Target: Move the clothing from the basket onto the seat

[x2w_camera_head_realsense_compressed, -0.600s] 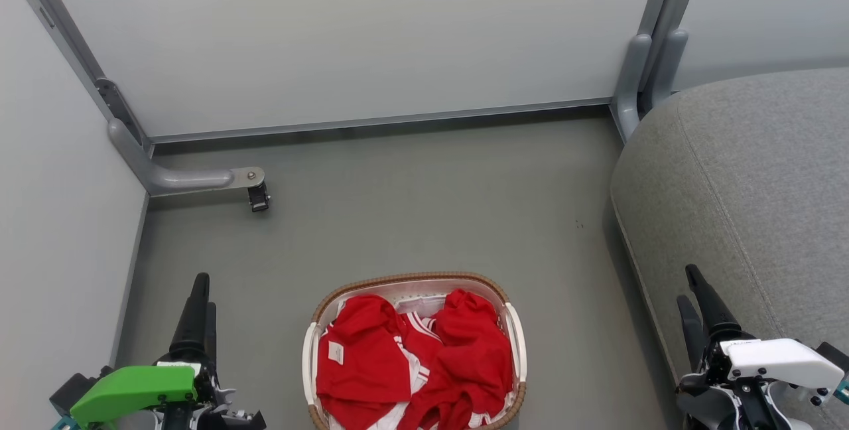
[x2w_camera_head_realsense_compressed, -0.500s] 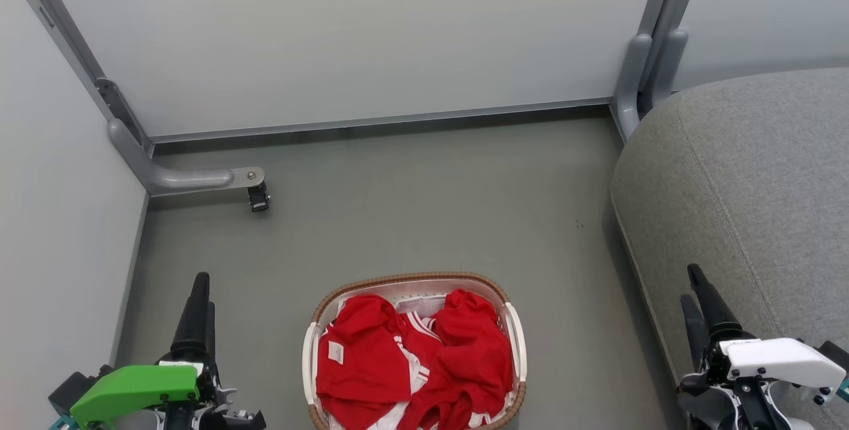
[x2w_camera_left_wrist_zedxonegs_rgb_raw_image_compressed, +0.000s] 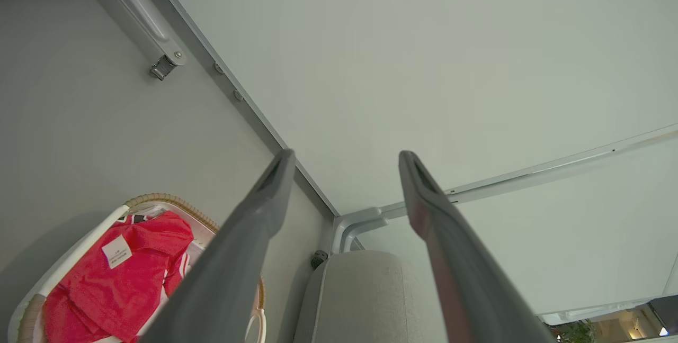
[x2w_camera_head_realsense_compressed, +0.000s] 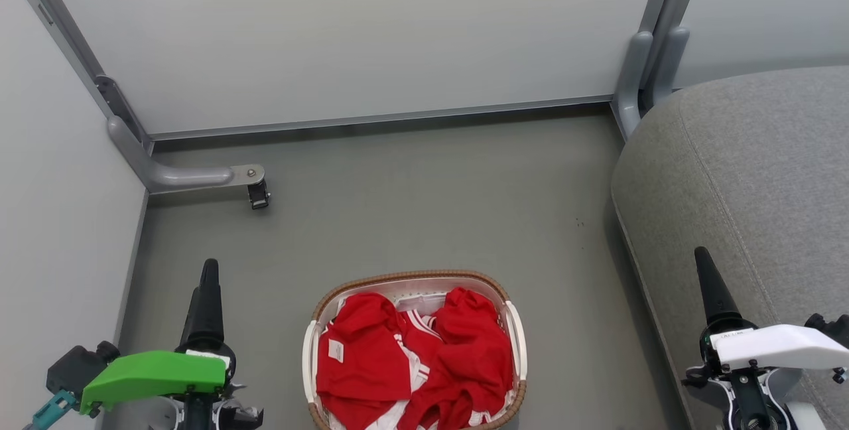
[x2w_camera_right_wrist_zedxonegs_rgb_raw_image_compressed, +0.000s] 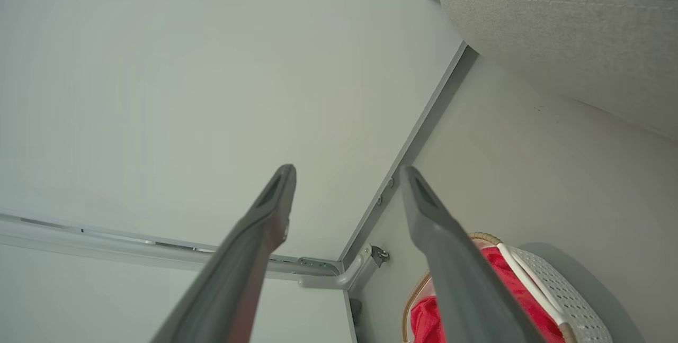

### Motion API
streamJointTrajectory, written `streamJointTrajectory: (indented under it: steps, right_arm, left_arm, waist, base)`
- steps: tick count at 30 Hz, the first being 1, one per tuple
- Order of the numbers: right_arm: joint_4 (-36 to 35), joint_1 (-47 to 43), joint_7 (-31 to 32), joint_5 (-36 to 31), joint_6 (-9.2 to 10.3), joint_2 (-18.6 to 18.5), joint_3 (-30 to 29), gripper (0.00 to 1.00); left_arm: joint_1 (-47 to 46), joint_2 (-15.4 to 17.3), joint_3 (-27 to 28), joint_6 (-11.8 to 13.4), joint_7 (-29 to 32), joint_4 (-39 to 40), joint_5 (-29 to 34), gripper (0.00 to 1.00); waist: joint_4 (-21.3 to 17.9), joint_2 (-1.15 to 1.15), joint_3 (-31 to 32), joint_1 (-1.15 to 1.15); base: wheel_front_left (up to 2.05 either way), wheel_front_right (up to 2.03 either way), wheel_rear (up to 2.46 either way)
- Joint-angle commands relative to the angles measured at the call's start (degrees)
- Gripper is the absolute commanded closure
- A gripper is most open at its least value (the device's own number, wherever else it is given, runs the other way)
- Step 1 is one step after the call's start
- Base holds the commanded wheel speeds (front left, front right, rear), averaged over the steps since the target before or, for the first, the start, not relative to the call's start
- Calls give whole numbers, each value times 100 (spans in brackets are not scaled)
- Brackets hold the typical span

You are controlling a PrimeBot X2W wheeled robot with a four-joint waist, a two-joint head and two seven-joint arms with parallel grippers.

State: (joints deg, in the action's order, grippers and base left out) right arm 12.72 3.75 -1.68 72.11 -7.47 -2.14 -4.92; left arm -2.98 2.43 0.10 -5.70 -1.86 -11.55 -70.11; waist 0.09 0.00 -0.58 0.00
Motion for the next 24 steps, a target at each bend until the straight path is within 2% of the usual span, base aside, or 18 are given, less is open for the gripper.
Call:
streamJointTrajectory:
  steps: [1,9,24]
  right_arm:
    - [-164,-9,-78,-231,-1,-38,10,0]
    - [-428,-58,-237,-1346,-1,-44,201,0]
    - [-417,-132,-505,-2744,-2,-55,416,0]
  left_arm:
    - [-74,30,-36,34,-61,124,349,0]
    - [-5,34,-261,144,-222,309,1332,0]
    - [128,41,-451,218,-486,333,2667,0]
  waist:
    - [2,0,-4,0]
    - [13,0,-27,0]
    - [25,0,-61,0]
  base:
    - [0,0,0]
    - [0,0,0]
    - [0,0,0]
